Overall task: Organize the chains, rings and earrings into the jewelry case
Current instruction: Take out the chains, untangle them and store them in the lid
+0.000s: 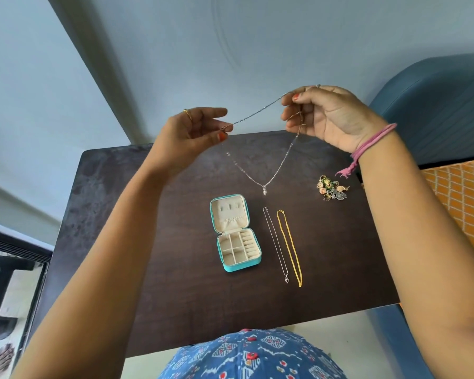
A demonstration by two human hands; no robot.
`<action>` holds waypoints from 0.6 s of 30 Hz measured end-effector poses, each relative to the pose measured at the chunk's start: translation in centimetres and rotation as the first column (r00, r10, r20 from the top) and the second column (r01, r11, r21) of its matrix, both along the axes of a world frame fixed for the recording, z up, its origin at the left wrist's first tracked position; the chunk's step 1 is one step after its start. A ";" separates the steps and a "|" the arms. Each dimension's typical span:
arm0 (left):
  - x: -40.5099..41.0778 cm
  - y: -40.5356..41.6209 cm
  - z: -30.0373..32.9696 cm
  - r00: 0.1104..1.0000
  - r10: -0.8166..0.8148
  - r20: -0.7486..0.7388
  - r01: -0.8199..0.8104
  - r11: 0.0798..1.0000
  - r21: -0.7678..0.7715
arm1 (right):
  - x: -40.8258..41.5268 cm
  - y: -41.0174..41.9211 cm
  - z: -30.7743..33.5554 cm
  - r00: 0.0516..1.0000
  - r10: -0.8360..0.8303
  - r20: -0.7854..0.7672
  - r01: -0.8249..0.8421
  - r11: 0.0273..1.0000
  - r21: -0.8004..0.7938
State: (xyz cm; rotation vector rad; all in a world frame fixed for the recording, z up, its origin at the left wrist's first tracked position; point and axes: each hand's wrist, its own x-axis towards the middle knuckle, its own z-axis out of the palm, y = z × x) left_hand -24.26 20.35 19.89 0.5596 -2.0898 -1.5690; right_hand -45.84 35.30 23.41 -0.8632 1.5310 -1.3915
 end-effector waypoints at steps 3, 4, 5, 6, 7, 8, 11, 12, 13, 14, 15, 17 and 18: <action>-0.3 0.2 1.2 0.999 0.032 -0.022 -0.034 0.996 -0.077 | -0.1 0.2 -1.0 0.999 -0.023 -0.027 0.024 0.999 0.043; -0.5 0.3 1.7 0.998 0.044 -0.033 -0.048 0.992 -0.117 | 0.0 0.3 -1.4 0.999 -0.015 -0.044 0.018 0.997 0.069; -0.7 0.5 2.3 0.997 0.057 -0.047 -0.063 0.986 -0.156 | 0.1 0.3 -1.8 0.998 -0.005 -0.064 0.011 0.995 0.100; -0.8 0.6 3.0 0.996 0.062 -0.063 -0.073 0.980 -0.186 | 0.2 0.2 -2.2 0.996 0.006 -0.093 0.007 0.991 0.135; -1.0 0.8 3.6 0.995 0.059 -0.077 -0.073 0.977 -0.203 | 0.3 0.1 -2.6 0.992 0.020 -0.127 0.002 0.985 0.170; -1.2 0.8 4.2 0.995 0.048 -0.089 -0.066 0.975 -0.210 | 0.5 -0.1 -2.9 0.985 0.045 -0.165 -0.010 0.979 0.203; -1.7 1.0 5.7 0.996 0.019 -0.087 -0.041 0.966 -0.257 | 1.5 -0.4 -3.3 0.949 0.162 -0.272 -0.079 0.953 0.292; -1.8 1.1 6.1 0.997 0.014 -0.078 -0.036 0.957 -0.287 | 1.9 -0.5 -3.2 0.936 0.187 -0.298 -0.092 0.947 0.306; -2.0 1.2 6.4 0.998 0.013 -0.066 -0.034 0.945 -0.324 | 2.2 -0.7 -3.0 0.929 0.190 -0.316 -0.094 0.951 0.294; -2.1 1.2 6.7 0.998 0.013 -0.054 -0.032 0.930 -0.365 | 2.6 -1.0 -2.6 0.929 0.172 -0.328 -0.091 0.964 0.249; -2.2 1.3 6.9 0.999 0.013 -0.041 -0.029 0.914 -0.404 | 2.9 -1.2 -2.0 0.937 0.138 -0.322 -0.087 0.982 0.167; -2.3 1.4 7.0 1.000 0.010 -0.017 -0.017 0.889 -0.457 | 3.4 -1.6 -0.5 0.972 0.059 -0.227 -0.073 0.996 -0.053; -2.3 1.5 7.1 1.000 0.002 -0.007 -0.005 0.879 -0.477 | 3.6 -1.7 0.4 0.983 0.053 -0.177 -0.080 0.986 -0.147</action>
